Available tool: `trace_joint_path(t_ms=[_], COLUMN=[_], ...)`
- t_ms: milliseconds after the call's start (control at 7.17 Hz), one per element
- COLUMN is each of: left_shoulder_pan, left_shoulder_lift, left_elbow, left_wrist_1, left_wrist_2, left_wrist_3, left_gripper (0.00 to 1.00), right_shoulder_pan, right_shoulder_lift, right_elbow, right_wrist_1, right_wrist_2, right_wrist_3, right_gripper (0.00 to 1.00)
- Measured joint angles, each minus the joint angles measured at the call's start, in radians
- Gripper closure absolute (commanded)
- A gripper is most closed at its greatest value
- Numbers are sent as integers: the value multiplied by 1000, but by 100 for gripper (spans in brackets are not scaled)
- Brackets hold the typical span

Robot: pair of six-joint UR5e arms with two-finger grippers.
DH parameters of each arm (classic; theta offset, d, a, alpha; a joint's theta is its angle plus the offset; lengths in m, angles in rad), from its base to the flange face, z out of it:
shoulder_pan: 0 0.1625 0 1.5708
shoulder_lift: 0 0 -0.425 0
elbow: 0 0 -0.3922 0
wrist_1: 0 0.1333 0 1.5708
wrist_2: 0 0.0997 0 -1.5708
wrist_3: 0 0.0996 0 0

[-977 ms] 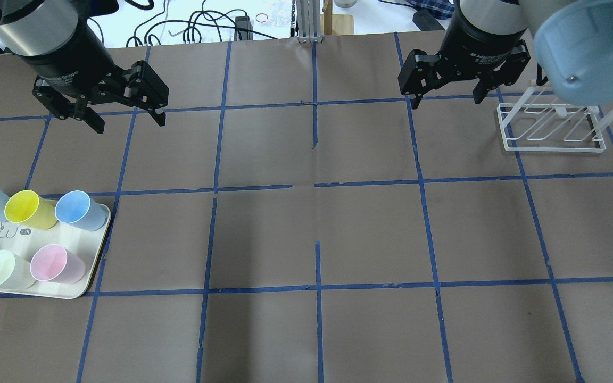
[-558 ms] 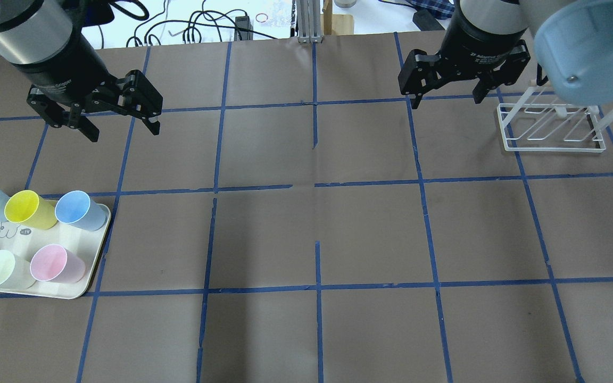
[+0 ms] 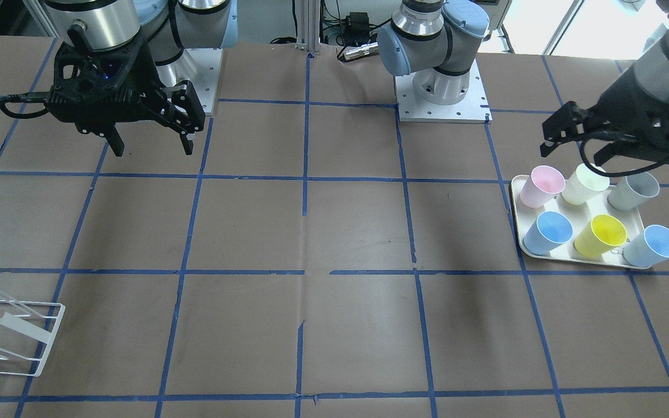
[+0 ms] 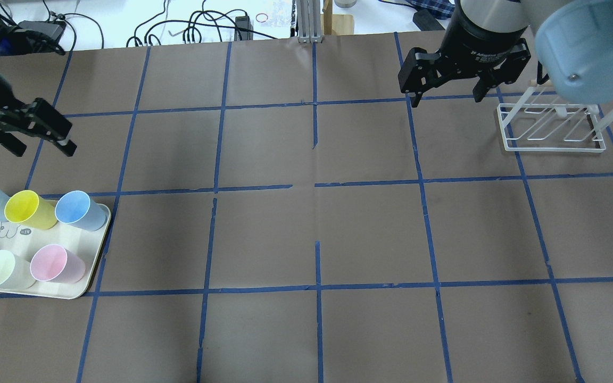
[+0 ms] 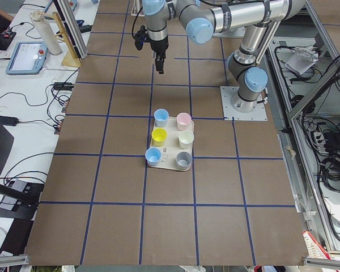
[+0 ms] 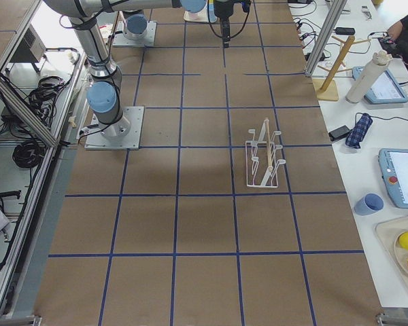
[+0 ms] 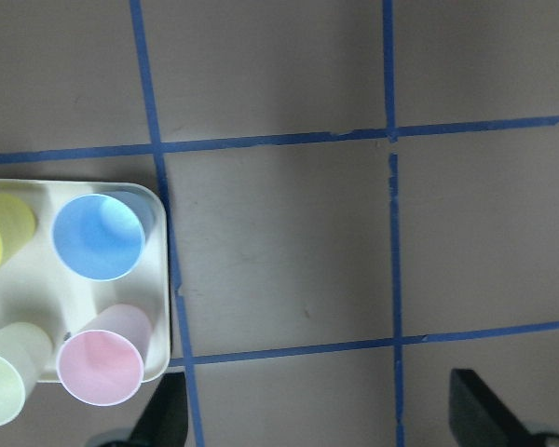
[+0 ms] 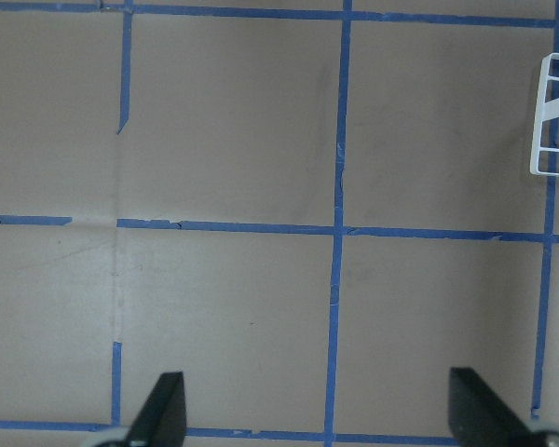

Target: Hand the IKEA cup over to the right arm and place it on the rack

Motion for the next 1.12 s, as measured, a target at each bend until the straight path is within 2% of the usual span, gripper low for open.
trace_joint_path(t_ms=[279,558,837,1116], left_shoulder_pan=[160,299,361,401], left_shoulder_lift=[-90,-210,-330,-422], left_elbow=[-4,1,33,63], left_wrist_1=[132,261,368,414], left_wrist_2=[19,30,32,33], left_wrist_3=[224,368,385,395], left_gripper=[0,0,0,0], right_shoulder_pan=[0,0,0,0], right_shoulder_lift=[0,0,-1,-2], right_elbow=[-1,-2,-1,0], right_wrist_1=[0,2,3,4], right_wrist_2=[6,9,10,10], right_wrist_3=[-1,-3,-4,-4], right_gripper=[0,0,0,0])
